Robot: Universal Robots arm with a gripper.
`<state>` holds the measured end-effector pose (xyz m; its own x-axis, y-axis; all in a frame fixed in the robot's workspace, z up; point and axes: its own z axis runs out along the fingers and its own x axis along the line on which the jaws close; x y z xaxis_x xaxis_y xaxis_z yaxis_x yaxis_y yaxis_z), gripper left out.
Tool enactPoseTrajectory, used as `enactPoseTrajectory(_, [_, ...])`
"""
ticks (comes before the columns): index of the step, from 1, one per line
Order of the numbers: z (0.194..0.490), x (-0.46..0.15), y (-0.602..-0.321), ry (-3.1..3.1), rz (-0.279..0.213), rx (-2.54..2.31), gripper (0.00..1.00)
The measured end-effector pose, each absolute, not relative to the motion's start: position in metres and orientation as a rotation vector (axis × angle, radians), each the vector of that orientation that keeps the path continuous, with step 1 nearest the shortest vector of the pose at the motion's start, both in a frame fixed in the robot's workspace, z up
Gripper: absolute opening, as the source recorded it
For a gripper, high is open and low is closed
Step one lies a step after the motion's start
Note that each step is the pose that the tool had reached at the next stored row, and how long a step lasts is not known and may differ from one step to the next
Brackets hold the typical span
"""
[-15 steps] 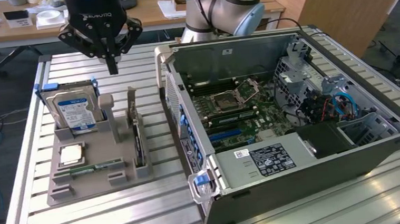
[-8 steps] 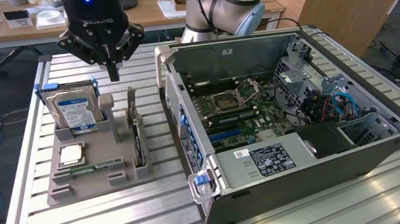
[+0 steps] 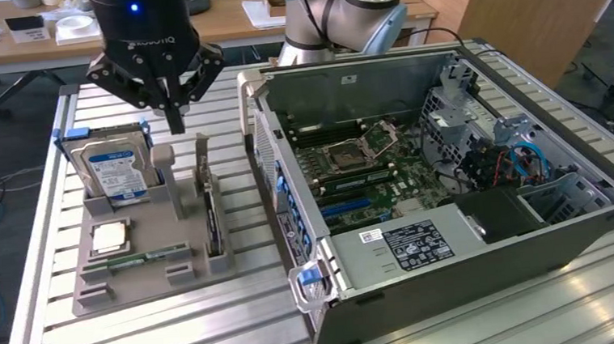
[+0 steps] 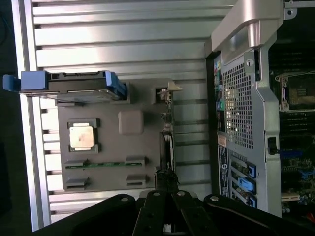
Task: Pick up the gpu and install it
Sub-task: 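Reach for the gpu, then pick up the gpu and move the gpu toward the slot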
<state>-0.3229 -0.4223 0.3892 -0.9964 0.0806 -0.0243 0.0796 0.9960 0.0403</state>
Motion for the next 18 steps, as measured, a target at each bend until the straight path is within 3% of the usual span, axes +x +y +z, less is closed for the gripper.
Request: enactPoseTrajectory(18, [0.3891, -0.3239, -0.4299, 3.112, 0.061, 0.125, 0.11])
